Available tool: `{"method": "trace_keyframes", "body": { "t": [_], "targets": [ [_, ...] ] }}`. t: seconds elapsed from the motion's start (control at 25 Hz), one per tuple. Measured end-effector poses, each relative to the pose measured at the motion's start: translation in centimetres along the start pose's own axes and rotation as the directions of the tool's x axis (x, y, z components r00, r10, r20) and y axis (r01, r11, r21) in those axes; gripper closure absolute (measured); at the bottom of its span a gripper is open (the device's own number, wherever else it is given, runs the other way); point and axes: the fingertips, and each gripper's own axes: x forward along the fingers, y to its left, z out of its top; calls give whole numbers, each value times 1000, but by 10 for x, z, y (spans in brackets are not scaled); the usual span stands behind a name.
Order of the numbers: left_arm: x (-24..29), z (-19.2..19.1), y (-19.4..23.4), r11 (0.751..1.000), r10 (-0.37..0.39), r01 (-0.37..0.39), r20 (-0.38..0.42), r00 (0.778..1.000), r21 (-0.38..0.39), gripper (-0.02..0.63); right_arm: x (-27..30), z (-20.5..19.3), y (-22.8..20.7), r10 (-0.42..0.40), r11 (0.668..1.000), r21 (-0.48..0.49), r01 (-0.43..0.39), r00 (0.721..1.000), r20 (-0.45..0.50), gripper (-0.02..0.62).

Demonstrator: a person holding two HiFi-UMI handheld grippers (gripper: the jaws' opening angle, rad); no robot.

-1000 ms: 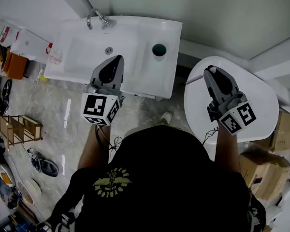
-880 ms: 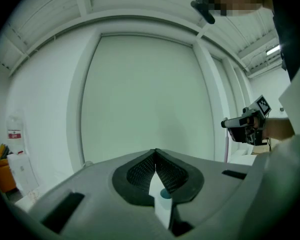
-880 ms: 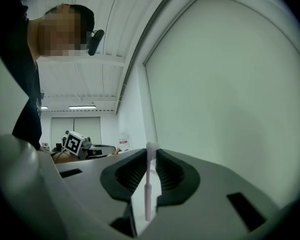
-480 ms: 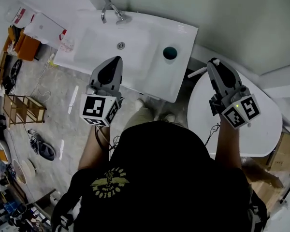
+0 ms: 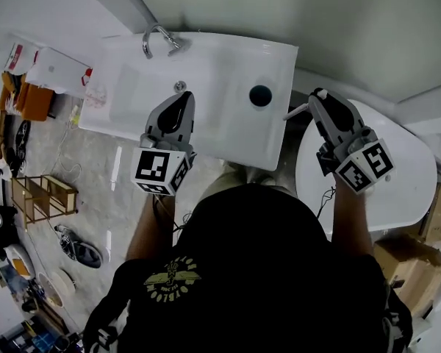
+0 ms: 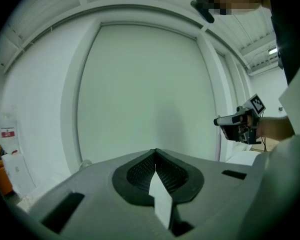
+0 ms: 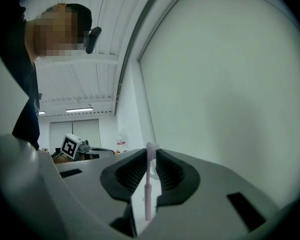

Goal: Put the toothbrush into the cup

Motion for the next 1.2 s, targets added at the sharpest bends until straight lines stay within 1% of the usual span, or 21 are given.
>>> {"method": "trace_keyframes", "body": {
  "t": [0.12, 0.36, 0.6, 0.76, 0.88, 1.04, 1.2],
  "targets": [
    [29, -3, 9, 998, -56, 56, -2, 998, 2, 595, 16, -4, -11, -38, 999, -3, 38, 999, -17, 538],
    [74, -18, 22, 989, -151, 151, -20, 988, -7, 595, 47, -28, -29, -92, 995, 16, 94, 994, -61, 538],
    [102, -36, 21, 974, -227, 227, -52, 972, -8, 595, 76, -39, -35, -101, 994, 29, 104, 992, -80, 538],
    [113, -50, 24, 968, -250, 251, -77, 965, -5, 595, 91, -53, -41, -113, 992, 41, 117, 990, -90, 538],
    [123, -62, 27, 965, -261, 259, -77, 962, -32, 595, 103, -67, -49, -133, 990, 23, 137, 984, -118, 538],
    [140, -84, 32, 961, -275, 271, -95, 957, -61, 595, 124, -98, -62, -164, 985, 33, 171, 973, -160, 538],
    [156, -105, 25, 956, -292, 285, -119, 949, -71, 595, 133, -131, -73, -170, 981, 58, 185, 963, -207, 538]
  ]
}}
